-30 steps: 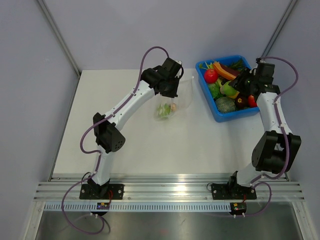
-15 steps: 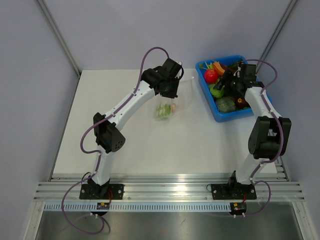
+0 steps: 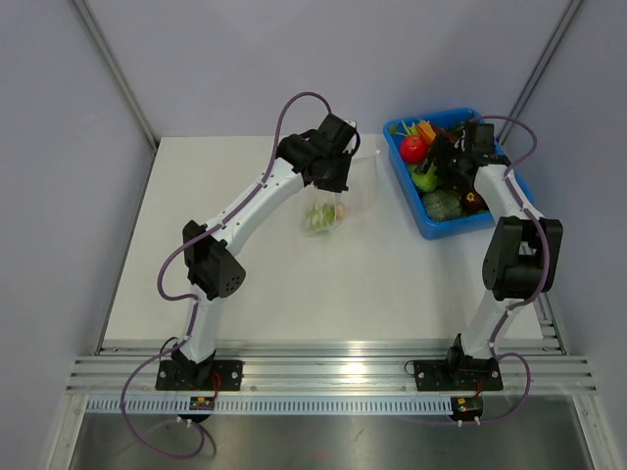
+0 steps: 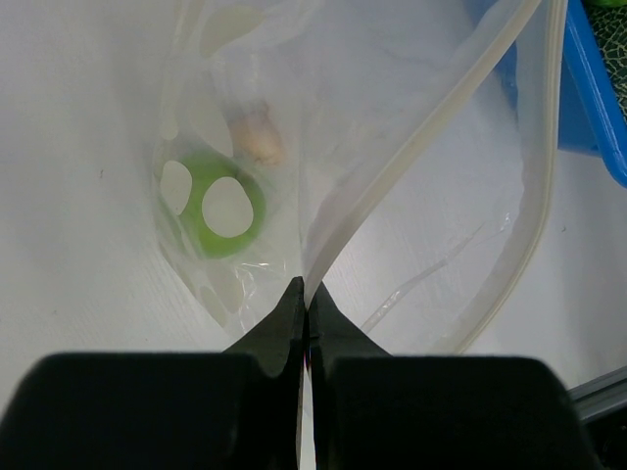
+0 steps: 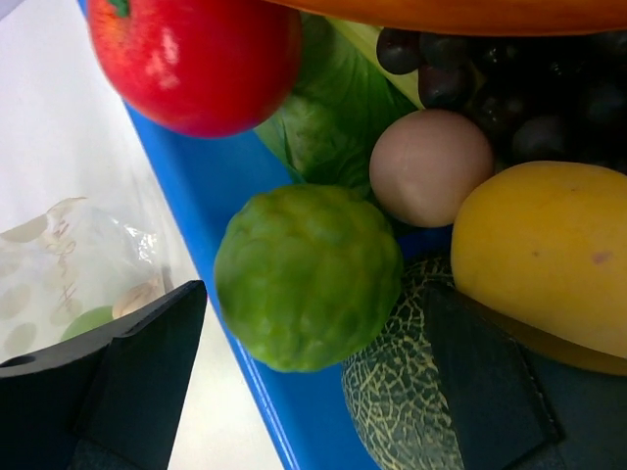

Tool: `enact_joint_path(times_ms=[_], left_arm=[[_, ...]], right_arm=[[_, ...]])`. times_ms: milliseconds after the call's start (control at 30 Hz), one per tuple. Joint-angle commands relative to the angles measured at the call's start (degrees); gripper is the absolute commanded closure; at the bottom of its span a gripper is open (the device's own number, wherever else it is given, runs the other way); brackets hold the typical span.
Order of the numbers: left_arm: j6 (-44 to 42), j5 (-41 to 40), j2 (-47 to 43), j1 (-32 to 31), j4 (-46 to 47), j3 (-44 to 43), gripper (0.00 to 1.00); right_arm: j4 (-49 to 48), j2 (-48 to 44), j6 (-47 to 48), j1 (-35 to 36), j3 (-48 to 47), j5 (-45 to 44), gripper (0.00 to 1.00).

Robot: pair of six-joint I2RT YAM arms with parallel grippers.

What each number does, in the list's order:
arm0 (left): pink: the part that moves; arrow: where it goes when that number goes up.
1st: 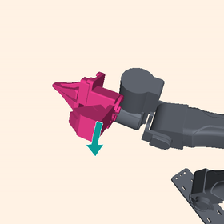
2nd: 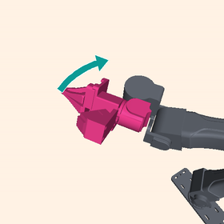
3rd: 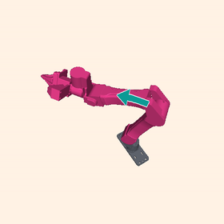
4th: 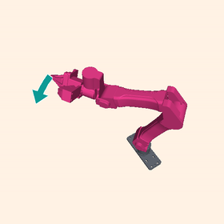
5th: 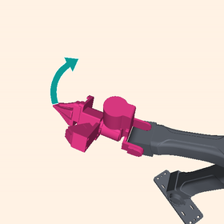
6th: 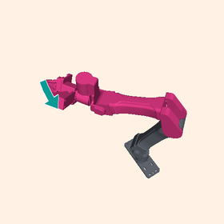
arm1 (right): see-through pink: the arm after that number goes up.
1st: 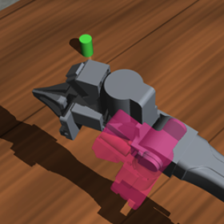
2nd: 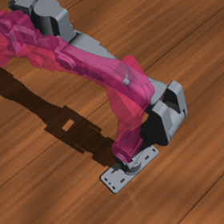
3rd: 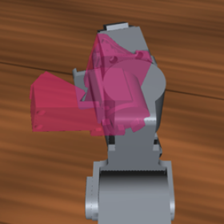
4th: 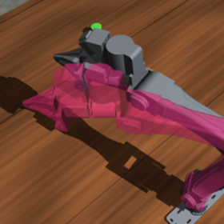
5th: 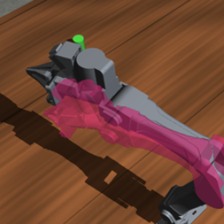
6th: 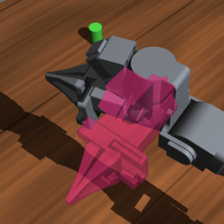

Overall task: Place the food in the zip-top bag and seal the zipper
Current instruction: Pick up the fake fruit from the bin.

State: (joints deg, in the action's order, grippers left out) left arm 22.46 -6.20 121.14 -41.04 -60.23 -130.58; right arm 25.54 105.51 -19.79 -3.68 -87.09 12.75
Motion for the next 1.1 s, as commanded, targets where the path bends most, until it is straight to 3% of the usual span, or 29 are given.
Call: enact_joint_path(times_ms=[0, 167, 267, 433, 500, 733, 900, 1067], left_arm=[[0.4, 0.6, -0.4, -0.3, 1.8, -0.5, 1.0], [0.9, 1.0, 0.8, -0.4, 1.3, -2.4, 1.0], [1.9, 1.5, 1.3, -0.8, 1.6, -3.0, 1.0], [4.1, 1.8, 2.1, -1.5, 2.9, -3.4, 1.0], [5.0, 1.9, 3.0, -1.5, 3.4, -4.0, 1.0], [5.5, 4.8, 2.4, -1.6, 4.2, -2.5, 1.0], [4.6, 7.4, 1.7, -1.4, 3.7, -2.8, 1.0], [4.0, 8.2, 0.6, -0.6, 3.0, -2.0, 1.0]], right_arm=[[-0.9, 2.5, -1.2, 0.3, -2.9, -0.5, 0.01], [-2.1, 4.5, -2.4, 0.3, -4.3, 1.2, 0.0], [-4.4, 4.2, -3.0, 0.3, -3.5, 2.5, 0.06], [-6.8, 2.5, -3.9, 0.3, -1.2, 3.2, 0.42], [-7.4, 0.6, -4.0, 0.4, -0.2, 2.7, 0.48], [-9.1, -9.7, -3.2, 0.3, 6.0, -0.6, 0.51], [-8.1, -19.1, -3.9, 0.9, 10.1, 3.9, 0.51], [-8.7, -30.5, -5.9, 7.0, 16.3, 2.7, 0.51]])
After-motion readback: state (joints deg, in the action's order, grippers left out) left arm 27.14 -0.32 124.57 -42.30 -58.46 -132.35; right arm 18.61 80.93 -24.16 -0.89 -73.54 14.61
